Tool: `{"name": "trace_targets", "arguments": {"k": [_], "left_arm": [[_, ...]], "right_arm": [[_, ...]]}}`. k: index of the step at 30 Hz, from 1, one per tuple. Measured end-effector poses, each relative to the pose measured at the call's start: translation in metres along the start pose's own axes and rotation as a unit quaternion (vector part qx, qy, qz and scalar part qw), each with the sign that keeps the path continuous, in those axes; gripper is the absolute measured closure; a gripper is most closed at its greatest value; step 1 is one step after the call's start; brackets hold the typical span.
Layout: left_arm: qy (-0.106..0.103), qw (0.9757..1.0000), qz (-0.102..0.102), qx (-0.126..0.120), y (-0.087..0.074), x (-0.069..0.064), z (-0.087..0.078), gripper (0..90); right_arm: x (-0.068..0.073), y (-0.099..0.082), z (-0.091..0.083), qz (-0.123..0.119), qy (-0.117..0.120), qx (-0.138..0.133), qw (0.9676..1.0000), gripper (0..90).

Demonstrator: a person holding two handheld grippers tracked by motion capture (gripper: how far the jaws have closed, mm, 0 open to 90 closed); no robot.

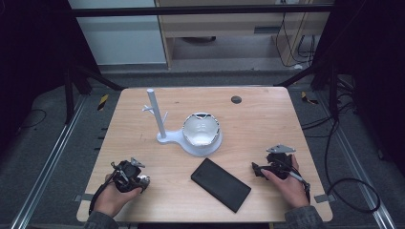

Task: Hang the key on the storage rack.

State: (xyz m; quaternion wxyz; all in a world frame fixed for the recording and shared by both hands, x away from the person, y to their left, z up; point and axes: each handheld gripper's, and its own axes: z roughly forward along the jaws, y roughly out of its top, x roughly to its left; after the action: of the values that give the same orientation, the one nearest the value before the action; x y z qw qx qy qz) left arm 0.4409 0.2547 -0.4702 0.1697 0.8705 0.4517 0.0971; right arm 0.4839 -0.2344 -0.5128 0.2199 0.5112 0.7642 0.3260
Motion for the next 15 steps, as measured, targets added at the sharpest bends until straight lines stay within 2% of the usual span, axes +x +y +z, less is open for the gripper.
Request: {"name": "trace_targets", "arguments": {"k": [2,5,9,11,15], "left_arm": [[-0.002,1.0000,0.003,-0.004,-0.001,-0.001,0.000,61.6],[-0.001,0.9999,0.006,-0.015,-0.001,-0.001,-0.004,71.2],[0.002,0.9998,0.010,-0.018,-0.001,-0.004,-0.006,74.2],[-0.004,0.9997,0.015,-0.020,-0.001,-0.006,-0.008,76.9],[0.002,0.9994,0.032,-0.015,0.000,-0.013,-0.009,78.8]], "right_arm": [[0.000,0.000,0.000,0.000,0.000,0.000,1.0000,0.7],[0.000,0.000,0.000,-0.001,0.000,0.000,1.0000,0.7],[0.000,0.000,0.000,-0.004,-0.001,0.000,1.0000,0.7],[0.000,0.000,0.000,-0.004,-0.001,0.000,1.0000,0.7],[0.001,0.000,0.000,-0.003,0.000,0.000,1.0000,0.7]]}}
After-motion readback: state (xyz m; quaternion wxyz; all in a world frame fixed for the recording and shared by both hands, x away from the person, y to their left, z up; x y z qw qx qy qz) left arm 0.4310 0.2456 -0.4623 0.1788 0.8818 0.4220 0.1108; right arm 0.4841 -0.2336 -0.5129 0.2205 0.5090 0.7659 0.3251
